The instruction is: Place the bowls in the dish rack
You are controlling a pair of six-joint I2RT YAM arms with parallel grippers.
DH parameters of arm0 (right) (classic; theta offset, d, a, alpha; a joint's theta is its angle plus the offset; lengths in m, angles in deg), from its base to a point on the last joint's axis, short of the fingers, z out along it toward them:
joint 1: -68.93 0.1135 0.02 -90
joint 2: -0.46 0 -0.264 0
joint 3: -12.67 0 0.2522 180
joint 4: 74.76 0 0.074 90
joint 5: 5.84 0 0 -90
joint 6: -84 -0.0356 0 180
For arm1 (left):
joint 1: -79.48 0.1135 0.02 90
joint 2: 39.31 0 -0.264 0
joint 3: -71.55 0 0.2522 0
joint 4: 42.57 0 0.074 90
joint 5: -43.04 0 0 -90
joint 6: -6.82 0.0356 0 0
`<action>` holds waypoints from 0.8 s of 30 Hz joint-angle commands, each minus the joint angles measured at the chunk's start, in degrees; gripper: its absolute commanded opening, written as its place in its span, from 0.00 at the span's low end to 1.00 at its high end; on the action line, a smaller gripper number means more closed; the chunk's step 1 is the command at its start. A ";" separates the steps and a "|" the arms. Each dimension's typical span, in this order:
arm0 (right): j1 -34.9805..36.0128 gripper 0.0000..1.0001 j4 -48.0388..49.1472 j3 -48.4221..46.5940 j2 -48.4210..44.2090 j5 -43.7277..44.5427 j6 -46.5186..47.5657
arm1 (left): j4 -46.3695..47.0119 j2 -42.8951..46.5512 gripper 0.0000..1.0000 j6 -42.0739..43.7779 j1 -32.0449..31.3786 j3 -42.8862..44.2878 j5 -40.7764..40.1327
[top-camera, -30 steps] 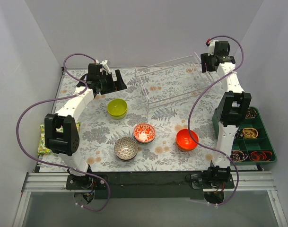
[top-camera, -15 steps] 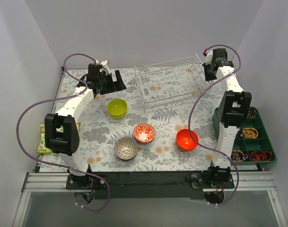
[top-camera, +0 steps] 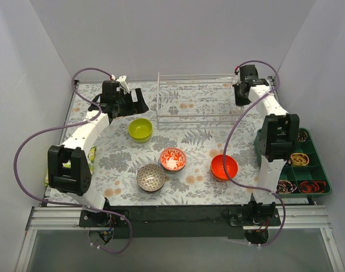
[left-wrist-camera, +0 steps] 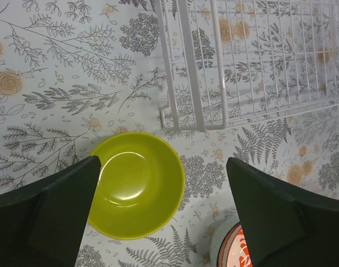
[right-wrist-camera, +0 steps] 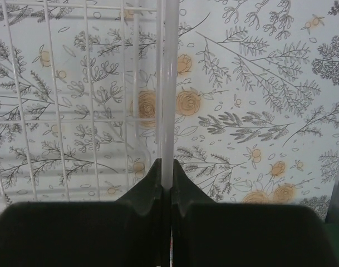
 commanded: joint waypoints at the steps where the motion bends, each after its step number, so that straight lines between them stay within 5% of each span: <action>1: 2.24 0.01 -1.98 2.28 -4.97 0.61 0.64 | 0.57 5.43 0.98 1.67 -0.07 -1.66 -1.88; 9: 2.15 0.02 -1.63 7.90 -7.69 2.20 -0.32 | 0.22 8.42 0.98 2.28 -0.07 -3.33 -3.20; 10: 2.24 0.27 -1.80 7.99 -7.95 2.63 -0.41 | 0.05 8.68 0.98 2.81 -0.07 -3.33 -3.55; 13: 2.06 0.61 -2.77 7.12 -9.62 2.38 -0.24 | -2.14 10.18 0.98 7.81 -0.07 -2.72 -2.42; 16: 1.97 0.76 -4.26 6.68 -12.96 0.89 0.03 | -6.01 12.46 0.98 17.47 -0.07 -1.40 3.02; 22: 1.27 0.82 -4.71 10.88 -21.83 0.26 1.08 | -18.56 17.39 0.98 40.37 -0.07 -1.57 12.60; 24: 0.22 0.83 -4.62 12.12 -24.11 -0.26 1.34 | -23.06 17.48 0.91 43.85 -0.16 -1.92 12.88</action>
